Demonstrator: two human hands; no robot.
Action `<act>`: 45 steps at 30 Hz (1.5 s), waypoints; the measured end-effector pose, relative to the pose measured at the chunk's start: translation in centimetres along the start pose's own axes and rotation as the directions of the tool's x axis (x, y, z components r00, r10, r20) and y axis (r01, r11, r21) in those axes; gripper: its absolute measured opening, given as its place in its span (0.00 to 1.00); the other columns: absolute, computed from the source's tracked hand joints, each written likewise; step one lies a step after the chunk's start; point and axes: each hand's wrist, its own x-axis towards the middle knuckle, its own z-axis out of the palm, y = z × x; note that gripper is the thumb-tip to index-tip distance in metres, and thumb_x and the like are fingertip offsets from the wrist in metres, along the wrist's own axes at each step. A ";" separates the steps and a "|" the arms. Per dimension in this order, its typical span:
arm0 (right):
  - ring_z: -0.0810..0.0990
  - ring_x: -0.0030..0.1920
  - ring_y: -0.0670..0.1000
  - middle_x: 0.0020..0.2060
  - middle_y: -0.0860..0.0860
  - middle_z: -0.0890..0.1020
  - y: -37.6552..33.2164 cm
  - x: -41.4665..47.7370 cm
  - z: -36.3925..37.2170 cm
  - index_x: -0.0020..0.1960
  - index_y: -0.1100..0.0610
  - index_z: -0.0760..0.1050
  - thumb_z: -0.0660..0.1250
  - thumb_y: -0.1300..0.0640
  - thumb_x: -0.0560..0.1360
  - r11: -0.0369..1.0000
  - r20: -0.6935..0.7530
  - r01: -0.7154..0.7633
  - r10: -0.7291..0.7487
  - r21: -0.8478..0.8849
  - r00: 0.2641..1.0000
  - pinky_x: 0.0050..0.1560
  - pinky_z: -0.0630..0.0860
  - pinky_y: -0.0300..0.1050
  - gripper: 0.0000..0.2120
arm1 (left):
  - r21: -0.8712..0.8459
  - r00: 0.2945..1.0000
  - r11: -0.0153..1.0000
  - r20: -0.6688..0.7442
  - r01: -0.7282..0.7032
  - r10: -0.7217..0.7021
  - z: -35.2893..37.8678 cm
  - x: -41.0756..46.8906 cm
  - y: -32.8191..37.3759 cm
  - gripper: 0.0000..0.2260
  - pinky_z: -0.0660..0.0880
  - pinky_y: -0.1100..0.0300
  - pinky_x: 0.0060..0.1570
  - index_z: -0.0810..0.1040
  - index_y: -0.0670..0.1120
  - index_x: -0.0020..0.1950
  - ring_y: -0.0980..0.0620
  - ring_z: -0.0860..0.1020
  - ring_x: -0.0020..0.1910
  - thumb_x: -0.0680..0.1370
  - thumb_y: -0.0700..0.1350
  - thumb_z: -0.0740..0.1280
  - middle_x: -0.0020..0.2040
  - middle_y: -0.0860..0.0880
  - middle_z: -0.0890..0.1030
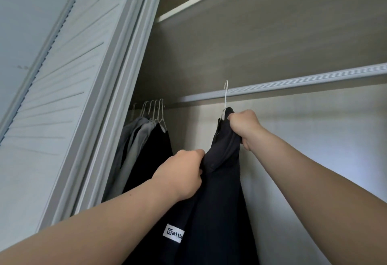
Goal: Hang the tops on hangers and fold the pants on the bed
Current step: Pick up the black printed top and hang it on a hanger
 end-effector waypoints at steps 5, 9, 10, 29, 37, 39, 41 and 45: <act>0.78 0.23 0.51 0.37 0.57 0.78 1.2 -1.8 1.4 0.55 0.63 0.74 0.61 0.62 0.79 0.994 0.120 -0.026 0.039 -0.107 0.992 0.20 0.70 0.35 0.07 | 0.019 0.994 0.998 0.093 0.052 -0.054 0.5 -1.3 -1.4 0.06 0.78 0.47 0.54 0.74 0.48 0.55 0.40 0.80 0.53 0.80 0.42 0.61 0.56 0.44 0.79; 0.76 0.23 0.52 0.32 0.57 0.79 0.4 -4.3 1.9 0.42 0.59 0.72 0.64 0.59 0.75 0.947 0.254 0.105 -0.026 -0.303 0.967 0.22 0.72 0.38 0.04 | 0.101 0.987 0.990 0.120 0.098 -0.110 -0.1 -2.1 -3.2 0.10 0.78 0.48 0.54 0.75 0.48 0.60 0.39 0.80 0.54 0.79 0.41 0.62 0.57 0.44 0.79; 0.77 0.23 0.53 0.30 0.57 0.80 0.3 -5.1 2.0 0.41 0.59 0.71 0.63 0.58 0.74 0.884 0.280 0.195 -0.076 -0.426 0.957 0.23 0.73 0.40 0.05 | 0.117 0.984 0.987 0.127 0.108 -0.123 -0.3 -2.3 -3.7 0.10 0.78 0.49 0.52 0.75 0.48 0.60 0.40 0.80 0.54 0.79 0.41 0.62 0.56 0.45 0.79; 0.81 0.24 0.58 0.37 0.59 0.78 4.3 -1.6 18.2 0.42 0.60 0.71 0.59 0.57 0.81 0.797 0.488 0.462 -0.247 -0.388 0.837 0.29 0.79 0.46 0.11 | 0.696 0.977 0.716 0.190 -0.064 -0.097 -0.1 -6.2 -7.6 0.09 0.55 0.59 0.27 0.69 0.41 0.53 0.51 0.64 0.27 0.76 0.34 0.66 0.32 0.49 0.66; 0.73 0.32 0.55 0.44 0.58 0.77 7.4 -0.8 19.8 0.56 0.60 0.74 0.60 0.54 0.82 0.805 0.434 0.456 -0.280 -0.379 0.856 0.30 0.68 0.43 0.11 | 0.757 0.980 0.639 0.196 -0.133 -0.028 0.9 -7.2 -8.8 0.12 0.53 0.58 0.30 0.65 0.43 0.47 0.50 0.65 0.26 0.74 0.34 0.68 0.28 0.49 0.65; 0.79 0.42 0.60 0.50 0.59 0.80 8.5 -0.8 19.2 0.65 0.58 0.73 0.60 0.51 0.82 0.824 0.417 0.443 -0.285 -0.353 0.863 0.40 0.75 0.47 0.16 | 0.779 0.980 0.612 0.195 -0.138 -0.027 1.2 -7.3 -8.9 0.10 0.58 0.56 0.36 0.69 0.43 0.50 0.49 0.66 0.28 0.74 0.35 0.68 0.30 0.49 0.66; 0.83 0.42 0.61 0.52 0.59 0.81 9.3 -0.7 18.3 0.67 0.55 0.73 0.61 0.47 0.82 0.855 0.435 0.423 -0.271 -0.302 0.859 0.44 0.80 0.49 0.18 | 0.792 0.983 0.598 0.180 -0.122 -0.039 1.5 -7.4 -8.8 0.10 0.60 0.53 0.44 0.71 0.42 0.54 0.47 0.69 0.34 0.75 0.35 0.67 0.33 0.48 0.70; 0.81 0.48 0.56 0.49 0.50 0.80 9.6 -1.1 16.1 0.68 0.53 0.73 0.66 0.47 0.79 0.858 0.462 0.460 -0.320 -0.229 0.827 0.47 0.75 0.45 0.19 | 0.816 0.986 0.560 0.167 -0.144 0.009 0.9 -7.9 -7.7 0.10 0.66 0.48 0.56 0.73 0.43 0.59 0.41 0.73 0.53 0.77 0.38 0.65 0.51 0.44 0.80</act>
